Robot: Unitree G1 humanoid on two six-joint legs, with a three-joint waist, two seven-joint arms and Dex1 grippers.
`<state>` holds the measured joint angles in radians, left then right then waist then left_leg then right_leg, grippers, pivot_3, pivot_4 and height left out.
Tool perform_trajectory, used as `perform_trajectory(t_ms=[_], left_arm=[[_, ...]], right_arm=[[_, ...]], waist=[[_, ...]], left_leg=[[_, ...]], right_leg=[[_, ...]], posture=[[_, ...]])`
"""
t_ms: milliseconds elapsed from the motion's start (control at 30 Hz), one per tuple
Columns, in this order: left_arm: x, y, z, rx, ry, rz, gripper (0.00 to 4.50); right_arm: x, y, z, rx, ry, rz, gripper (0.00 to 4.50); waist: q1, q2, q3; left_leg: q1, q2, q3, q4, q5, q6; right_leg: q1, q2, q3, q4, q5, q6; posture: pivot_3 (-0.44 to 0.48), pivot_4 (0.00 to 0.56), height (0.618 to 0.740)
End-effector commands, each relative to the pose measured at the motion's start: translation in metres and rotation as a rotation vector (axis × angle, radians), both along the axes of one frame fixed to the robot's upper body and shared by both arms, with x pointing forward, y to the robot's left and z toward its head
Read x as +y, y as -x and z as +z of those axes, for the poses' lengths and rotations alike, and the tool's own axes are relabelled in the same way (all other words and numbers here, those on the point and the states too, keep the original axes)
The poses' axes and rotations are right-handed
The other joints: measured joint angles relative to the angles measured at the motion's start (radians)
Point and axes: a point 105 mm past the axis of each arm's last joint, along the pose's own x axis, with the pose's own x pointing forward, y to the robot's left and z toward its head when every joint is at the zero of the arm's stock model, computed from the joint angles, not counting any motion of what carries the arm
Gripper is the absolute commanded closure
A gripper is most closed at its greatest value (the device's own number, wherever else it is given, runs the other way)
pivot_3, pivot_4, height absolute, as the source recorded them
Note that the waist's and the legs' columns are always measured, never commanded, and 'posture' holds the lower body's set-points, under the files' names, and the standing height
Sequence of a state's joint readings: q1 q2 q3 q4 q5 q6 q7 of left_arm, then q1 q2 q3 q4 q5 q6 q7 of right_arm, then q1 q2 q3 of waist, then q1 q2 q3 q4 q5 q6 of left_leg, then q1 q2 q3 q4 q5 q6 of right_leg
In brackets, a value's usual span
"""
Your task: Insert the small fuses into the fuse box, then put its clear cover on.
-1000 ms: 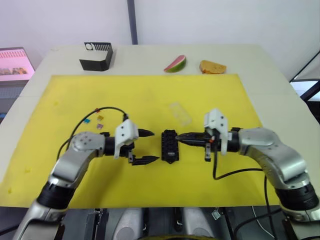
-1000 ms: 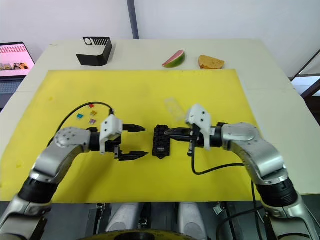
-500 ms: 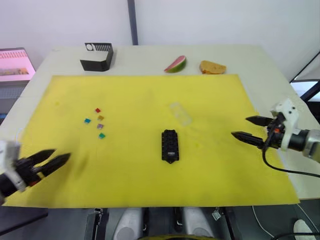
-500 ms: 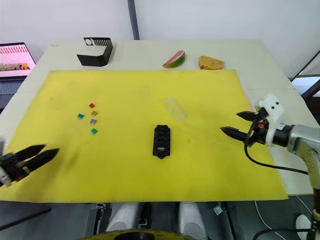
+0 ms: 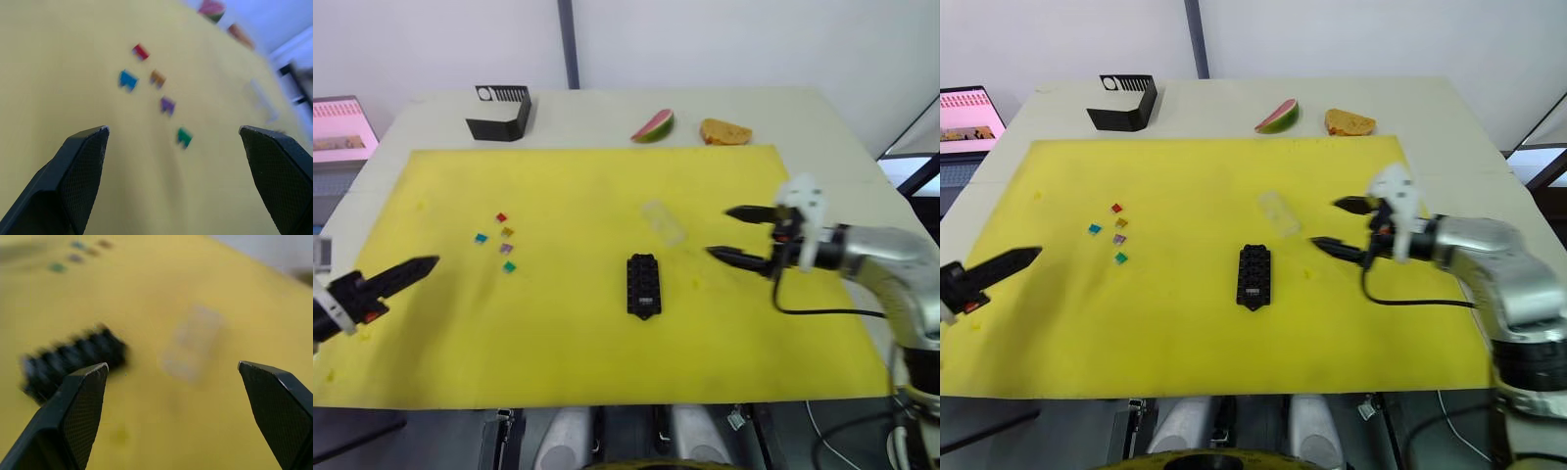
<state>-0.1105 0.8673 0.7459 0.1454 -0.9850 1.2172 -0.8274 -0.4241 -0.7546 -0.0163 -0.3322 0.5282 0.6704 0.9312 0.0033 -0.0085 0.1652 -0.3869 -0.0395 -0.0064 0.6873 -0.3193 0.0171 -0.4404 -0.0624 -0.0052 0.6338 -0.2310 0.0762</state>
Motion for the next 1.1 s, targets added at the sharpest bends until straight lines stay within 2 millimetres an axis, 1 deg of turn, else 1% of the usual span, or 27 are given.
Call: perform_trajectory(t_ms=[33, 67, 100, 200, 267, 400, 467, 533, 600, 800, 867, 933, 1100], left_arm=[[0.001, -0.005, -0.003, 0.081, 0.156, 0.009, 0.00], [0.001, -0.010, -0.004, 0.099, 0.202, 0.013, 0.00], [0.002, -0.013, -0.004, 0.113, 0.233, 0.016, 0.00], [0.005, -0.025, -0.012, 0.158, 0.275, 0.055, 0.00], [0.000, -0.033, -0.016, 0.194, 0.321, 0.044, 0.00], [-0.009, -0.050, -0.022, 0.228, 0.369, 0.040, 0.00], [-0.012, -0.057, -0.027, 0.251, 0.375, 0.051, 0.00], [-0.017, -0.063, -0.039, 0.301, 0.353, 0.061, 0.00], [-0.021, -0.068, -0.046, 0.336, 0.340, 0.066, 0.00], [-0.023, -0.079, -0.045, 0.325, 0.353, 0.085, 0.00], [-0.029, -0.085, -0.044, 0.308, 0.377, 0.075, 0.00], [-0.034, -0.087, -0.043, 0.298, 0.377, 0.050, 0.00], [-0.036, -0.091, -0.042, 0.275, 0.419, 0.047, 0.00]], right_arm=[[0.039, 0.004, 0.011, -0.083, -0.018, 0.121, 0.01], [0.052, 0.003, 0.015, -0.098, -0.034, 0.149, 0.01], [0.060, 0.002, 0.017, -0.108, -0.043, 0.166, 0.01], [0.079, -0.002, 0.021, -0.123, -0.060, 0.198, 0.01], [0.092, -0.002, 0.021, -0.132, -0.065, 0.227, 0.01], [0.103, -0.004, 0.020, -0.142, -0.068, 0.249, 0.01], [0.106, -0.005, 0.019, -0.145, -0.069, 0.251, 0.01], [0.106, -0.006, 0.019, -0.148, -0.072, 0.244, 0.01], [0.104, -0.007, 0.019, -0.152, -0.067, 0.235, 0.01], [0.097, -0.011, 0.021, -0.159, -0.055, 0.215, 0.01], [0.095, -0.011, 0.023, -0.161, -0.053, 0.208, 0.01], [0.094, -0.011, 0.023, -0.162, -0.050, 0.205, 0.01], [0.092, -0.010, 0.023, -0.167, -0.041, 0.201, 0.01]], waist=[[0.000, 0.000, 0.000], [0.000, 0.000, 0.000], [-0.001, 0.000, 0.000], [-0.001, -0.003, -0.001], [0.003, -0.004, -0.002], [0.006, -0.005, -0.003], [0.004, -0.005, -0.003], [0.002, -0.005, -0.003], [0.003, -0.005, -0.003], [0.009, -0.005, -0.003], [0.011, -0.004, -0.004], [0.012, -0.004, -0.004], [0.012, -0.004, -0.004]], left_leg=[[-0.002, 0.000, 0.000, 0.000, 0.002, -0.003], [-0.003, -0.001, 0.000, 0.000, 0.004, -0.007], [-0.004, -0.001, 0.000, 0.000, 0.004, -0.007], [-0.004, -0.001, 0.000, 0.000, 0.005, -0.008], [-0.004, -0.001, 0.000, 0.000, 0.005, -0.008], [-0.003, -0.002, 0.000, 0.000, 0.005, -0.008], [-0.003, -0.003, 0.000, 0.000, 0.005, -0.008], [-0.003, -0.003, 0.000, 0.000, 0.005, -0.009], [-0.003, -0.003, 0.000, 0.000, 0.005, -0.009], [-0.001, -0.003, 0.000, 0.000, 0.006, -0.011], [0.000, -0.003, -0.001, 0.000, 0.007, -0.011], [0.000, -0.004, -0.001, 0.000, 0.007, -0.011], [0.000, -0.004, -0.001, 0.000, 0.007, -0.011]], right_leg=[[-0.003, 0.000, 0.000, 0.001, 0.000, 0.000], [-0.003, 0.000, 0.000, 0.001, 0.000, 0.000], [-0.004, 0.000, 0.000, 0.001, 0.000, 0.000], [-0.004, 0.000, 0.000, 0.001, 0.000, 0.000], [-0.004, 0.000, 0.000, 0.001, 0.000, 0.000], [-0.004, 0.000, 0.000, 0.002, 0.000, 0.000], [-0.004, -0.001, 0.000, 0.002, 0.000, 0.000], [-0.005, -0.001, 0.000, 0.003, 0.000, 0.000], [-0.005, -0.001, 0.000, 0.005, 0.000, 0.000], [-0.005, -0.002, 0.000, 0.010, 0.000, 0.000], [-0.004, -0.002, 0.000, 0.011, 0.000, 0.000], [-0.004, -0.002, 0.000, 0.011, 0.000, 0.000], [-0.004, -0.002, 0.000, 0.011, 0.000, 0.000]], posture=[[0.000, 0.150, 0.740], [0.000, 0.150, 0.740], [0.000, 0.150, 0.740], [0.000, 0.150, 0.740], [0.000, 0.150, 0.740], [0.000, 0.150, 0.740], [0.000, 0.150, 0.740], [0.000, 0.150, 0.740], [0.000, 0.150, 0.740], [0.000, 0.150, 0.740], [0.000, 0.150, 0.740], [0.000, 0.150, 0.740], [0.000, 0.150, 0.740]])
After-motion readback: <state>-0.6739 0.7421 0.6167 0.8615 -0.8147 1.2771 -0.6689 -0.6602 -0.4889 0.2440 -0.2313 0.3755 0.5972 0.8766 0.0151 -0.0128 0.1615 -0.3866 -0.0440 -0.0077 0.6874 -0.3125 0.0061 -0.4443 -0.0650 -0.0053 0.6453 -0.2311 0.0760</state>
